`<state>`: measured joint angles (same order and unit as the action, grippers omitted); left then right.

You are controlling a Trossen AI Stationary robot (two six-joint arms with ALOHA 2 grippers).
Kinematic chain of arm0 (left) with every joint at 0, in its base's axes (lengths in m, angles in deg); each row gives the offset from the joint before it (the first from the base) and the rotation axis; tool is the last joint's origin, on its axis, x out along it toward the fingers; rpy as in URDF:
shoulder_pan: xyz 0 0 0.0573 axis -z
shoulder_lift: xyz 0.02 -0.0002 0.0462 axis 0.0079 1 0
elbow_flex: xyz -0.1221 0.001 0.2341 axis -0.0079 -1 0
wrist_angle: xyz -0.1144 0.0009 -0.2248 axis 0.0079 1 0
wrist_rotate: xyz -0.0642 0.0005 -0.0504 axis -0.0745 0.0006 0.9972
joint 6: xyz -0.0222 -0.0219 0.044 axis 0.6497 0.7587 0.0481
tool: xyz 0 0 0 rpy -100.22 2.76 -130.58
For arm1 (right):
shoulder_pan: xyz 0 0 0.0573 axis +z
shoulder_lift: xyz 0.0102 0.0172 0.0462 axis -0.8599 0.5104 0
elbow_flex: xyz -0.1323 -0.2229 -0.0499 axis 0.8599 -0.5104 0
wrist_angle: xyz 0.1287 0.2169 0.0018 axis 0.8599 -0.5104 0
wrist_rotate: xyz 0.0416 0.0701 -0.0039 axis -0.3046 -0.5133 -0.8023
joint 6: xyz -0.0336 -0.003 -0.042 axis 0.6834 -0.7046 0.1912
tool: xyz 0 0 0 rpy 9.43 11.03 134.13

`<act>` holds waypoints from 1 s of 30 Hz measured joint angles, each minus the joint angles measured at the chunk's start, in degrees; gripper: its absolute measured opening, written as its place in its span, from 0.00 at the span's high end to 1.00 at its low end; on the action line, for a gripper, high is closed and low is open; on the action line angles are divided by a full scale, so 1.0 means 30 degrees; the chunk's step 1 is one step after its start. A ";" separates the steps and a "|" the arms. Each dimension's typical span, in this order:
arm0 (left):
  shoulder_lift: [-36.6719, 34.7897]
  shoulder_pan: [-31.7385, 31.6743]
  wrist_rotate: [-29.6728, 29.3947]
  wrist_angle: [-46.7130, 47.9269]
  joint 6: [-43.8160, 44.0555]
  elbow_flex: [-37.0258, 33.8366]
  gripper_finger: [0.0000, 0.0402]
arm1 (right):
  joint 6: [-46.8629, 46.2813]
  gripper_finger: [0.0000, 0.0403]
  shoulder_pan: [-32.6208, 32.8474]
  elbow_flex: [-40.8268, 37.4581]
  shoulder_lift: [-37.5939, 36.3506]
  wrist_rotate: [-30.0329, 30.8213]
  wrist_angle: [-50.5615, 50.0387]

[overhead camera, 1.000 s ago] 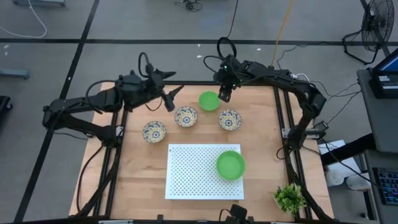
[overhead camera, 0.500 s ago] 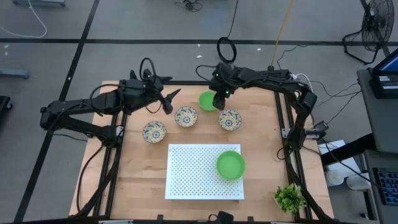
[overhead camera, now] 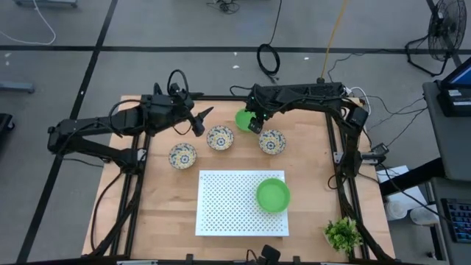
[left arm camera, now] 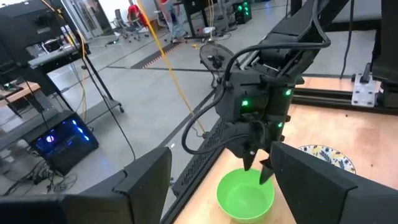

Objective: Pick & Place Mini bowls
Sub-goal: Stack the green bowl on top of the green bowl on the shelf

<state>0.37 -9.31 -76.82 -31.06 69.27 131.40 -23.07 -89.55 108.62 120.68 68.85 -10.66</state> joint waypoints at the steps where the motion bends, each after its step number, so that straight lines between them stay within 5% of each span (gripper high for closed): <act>1: 0.0000 0.0000 0.0000 0.0071 0.0021 0.0000 0.32 | -0.0053 0.50 0.0001 -0.0013 0.0031 0.0504 -0.0010; 8: 0.0000 0.0000 -0.0007 0.0179 0.0021 0.0000 0.32 | -0.0167 0.50 -0.0036 -0.0027 0.0008 0.2870 0.0090; 30: 0.0000 0.0000 -0.0007 0.0275 0.0176 0.0000 0.32 | -0.0160 0.50 -0.0558 -0.1726 0.0001 0.1742 0.1258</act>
<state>0.37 -9.31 -76.84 -30.23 69.80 131.40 -23.55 -91.23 103.44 120.68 74.08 -6.88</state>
